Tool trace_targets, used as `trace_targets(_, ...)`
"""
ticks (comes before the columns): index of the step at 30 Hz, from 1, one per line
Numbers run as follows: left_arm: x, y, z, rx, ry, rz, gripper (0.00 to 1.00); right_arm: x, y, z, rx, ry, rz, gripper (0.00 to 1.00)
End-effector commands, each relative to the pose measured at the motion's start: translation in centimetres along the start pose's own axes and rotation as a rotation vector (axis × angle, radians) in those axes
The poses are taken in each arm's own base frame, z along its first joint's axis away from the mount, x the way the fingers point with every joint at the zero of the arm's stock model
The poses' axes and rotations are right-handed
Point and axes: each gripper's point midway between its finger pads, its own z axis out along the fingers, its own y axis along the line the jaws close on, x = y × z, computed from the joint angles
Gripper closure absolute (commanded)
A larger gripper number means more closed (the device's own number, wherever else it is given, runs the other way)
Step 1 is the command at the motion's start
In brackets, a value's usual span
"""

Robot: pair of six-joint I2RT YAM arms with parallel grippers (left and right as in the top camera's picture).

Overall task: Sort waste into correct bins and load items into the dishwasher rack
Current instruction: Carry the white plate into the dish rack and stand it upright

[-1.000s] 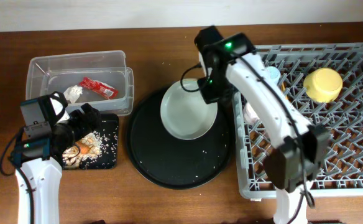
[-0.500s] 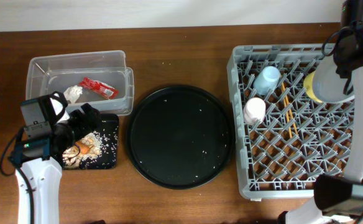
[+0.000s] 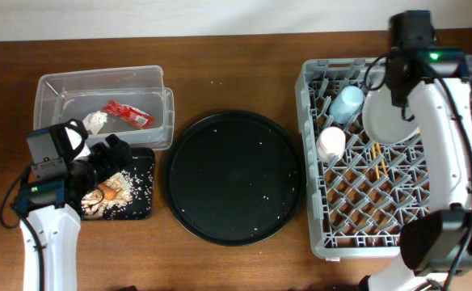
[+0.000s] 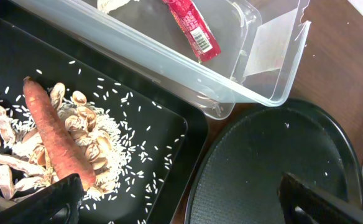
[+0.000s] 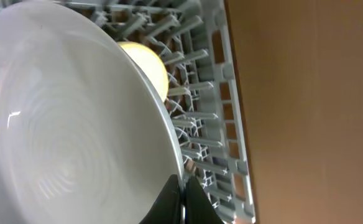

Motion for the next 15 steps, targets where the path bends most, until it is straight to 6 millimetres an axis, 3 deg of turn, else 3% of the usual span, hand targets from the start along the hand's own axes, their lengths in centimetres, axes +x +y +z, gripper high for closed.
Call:
trace_targets(1, -0.6, -0.4, -0.5, 0.013, -0.019, -0.003, 0.01, -0.7, -2.4, 1.0, 0.204, 0.024, -0.145, 0.96)
trace_targets(3, -0.6, -0.4, -0.5, 0.013, -0.019, -0.003, 0.01, -1.7, -3.6, 0.4, 0.289, 0.004, -0.190, 0.96)
trace_targets(5, -0.6, -0.4, -0.5, 0.013, -0.019, -0.003, 0.01, -1.7, -3.5, 0.5, 0.279, 0.004, -0.190, 0.96)
trace_targets(7, -0.6, -0.4, -0.5, 0.013, -0.019, -0.003, 0.01, -1.3, -1.1, 1.3, 0.132, -0.001, -0.217, 0.96)
trace_targets(10, -0.6, -0.4, -0.5, 0.013, -0.019, -0.003, 0.01, 0.4, 0.9, 3.3, 0.115, 0.044, -0.265, 0.96)
trace_targets(12, -0.6, -0.4, -0.5, 0.013, -0.019, -0.003, 0.01, 0.2, 1.7, 3.4, 0.102, 0.030, -0.266, 0.95)
trace_targets(13, -0.6, -0.4, -0.5, 0.013, -0.019, -0.003, 0.01, -0.1, 2.2, 3.1, 0.094, 0.016, -0.269, 0.70)
trace_targets(14, -0.6, -0.4, -0.5, 0.013, -0.019, -0.003, 0.01, -0.3, 2.5, 2.9, 0.093, 0.007, -0.272, 0.64)
trace_targets(15, -0.6, -0.4, -0.5, 0.013, -0.019, -0.003, 0.01, -0.4, 2.7, 2.7, 0.091, 0.002, -0.277, 0.38)
